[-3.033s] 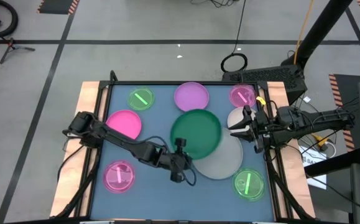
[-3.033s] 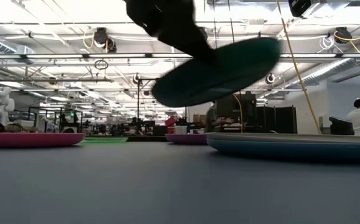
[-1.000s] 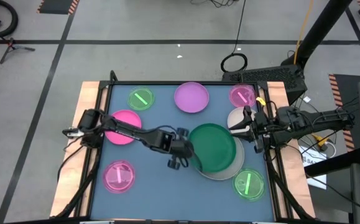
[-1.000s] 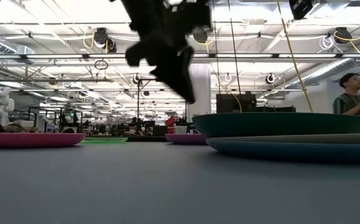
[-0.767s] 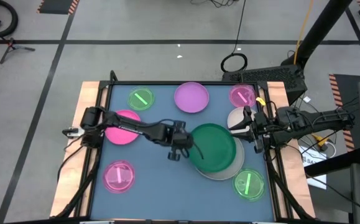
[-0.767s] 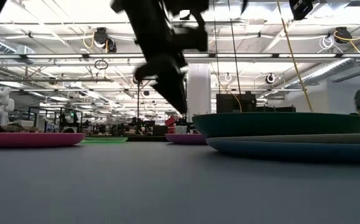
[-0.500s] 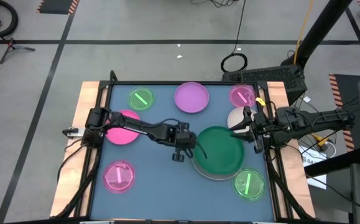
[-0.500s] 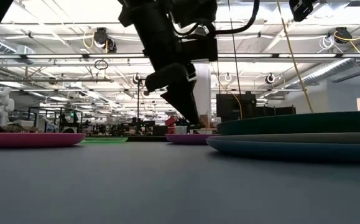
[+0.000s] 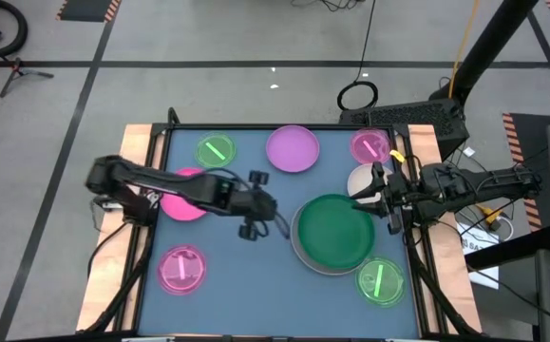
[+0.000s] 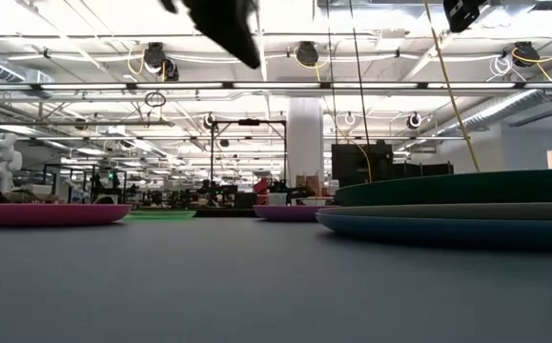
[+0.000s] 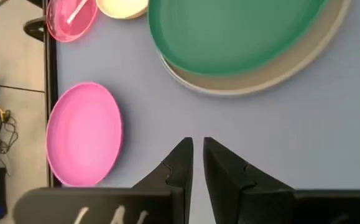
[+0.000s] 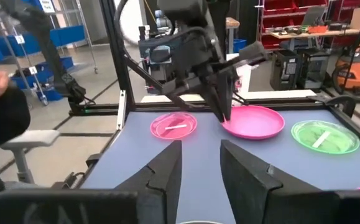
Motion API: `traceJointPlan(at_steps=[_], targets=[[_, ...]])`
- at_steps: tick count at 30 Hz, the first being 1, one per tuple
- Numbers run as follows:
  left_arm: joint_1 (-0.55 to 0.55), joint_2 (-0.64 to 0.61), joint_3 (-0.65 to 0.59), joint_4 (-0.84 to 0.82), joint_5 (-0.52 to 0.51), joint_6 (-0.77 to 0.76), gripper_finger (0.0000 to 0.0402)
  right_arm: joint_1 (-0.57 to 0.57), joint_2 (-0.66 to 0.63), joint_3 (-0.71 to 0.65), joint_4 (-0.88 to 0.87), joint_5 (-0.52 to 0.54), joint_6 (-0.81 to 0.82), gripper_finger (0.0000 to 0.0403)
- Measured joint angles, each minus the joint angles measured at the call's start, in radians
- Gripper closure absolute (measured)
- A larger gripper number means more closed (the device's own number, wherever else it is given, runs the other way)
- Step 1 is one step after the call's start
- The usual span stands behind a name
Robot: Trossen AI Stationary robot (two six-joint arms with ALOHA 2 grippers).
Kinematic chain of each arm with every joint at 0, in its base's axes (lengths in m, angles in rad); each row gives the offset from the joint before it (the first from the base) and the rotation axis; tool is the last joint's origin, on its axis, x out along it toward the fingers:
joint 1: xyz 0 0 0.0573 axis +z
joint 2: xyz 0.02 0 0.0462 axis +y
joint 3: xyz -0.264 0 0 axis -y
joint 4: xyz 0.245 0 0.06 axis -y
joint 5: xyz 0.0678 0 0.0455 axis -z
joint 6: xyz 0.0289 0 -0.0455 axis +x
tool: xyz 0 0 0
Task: Stack plastic plates
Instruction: Stack the purple plate on top of the dark green plate
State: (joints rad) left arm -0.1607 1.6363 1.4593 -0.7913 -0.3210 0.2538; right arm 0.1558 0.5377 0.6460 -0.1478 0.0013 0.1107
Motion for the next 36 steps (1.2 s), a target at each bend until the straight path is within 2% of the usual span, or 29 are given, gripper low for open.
traceJointPlan(at_steps=[11, 14, 16, 18, 22, 24, 27, 31, 36], targets=[[0.004, -0.389, -0.529, 0.392, -0.002, 0.055, 0.0355, 0.000, 0.010, 0.000, 0.002, -0.002, -0.048, 0.0300], [0.021, -0.470, -0.624, 0.495, -0.002, 0.091, 0.0355, 0.000, 0.028, 0.000, 0.004, -0.001, -0.052, 0.0300], [0.041, -0.514, -0.668, 0.503, -0.001, 0.108, 0.0355, 0.000, 0.049, 0.000, 0.009, 0.009, -0.057, 0.0300], [0.065, -0.537, -0.686, 0.507, -0.002, 0.120, 0.0355, 0.000, 0.067, 0.000, 0.027, 0.083, -0.083, 0.0300], [0.114, -0.557, -0.695, 0.503, -0.002, 0.112, 0.0355, -0.001, 0.135, 0.000, 0.165, 0.439, -0.011, 0.0303], [0.131, -0.557, -0.695, 0.485, -0.002, 0.107, 0.0355, -0.014, 0.176, 0.001, 0.203, 0.557, 0.005, 0.0309], [0.135, -0.557, -0.695, 0.448, -0.002, 0.084, 0.0355, -0.056, 0.235, 0.026, 0.195, 0.581, 0.028, 0.0323], [0.130, -0.557, -0.695, 0.382, 0.001, 0.028, 0.0355, -0.137, 0.328, 0.127, 0.125, 0.574, 0.066, 0.0345], [0.119, -0.560, -0.695, 0.322, 0.001, -0.033, 0.0355, -0.256, 0.473, 0.328, -0.098, 0.571, 0.083, 0.0372]])
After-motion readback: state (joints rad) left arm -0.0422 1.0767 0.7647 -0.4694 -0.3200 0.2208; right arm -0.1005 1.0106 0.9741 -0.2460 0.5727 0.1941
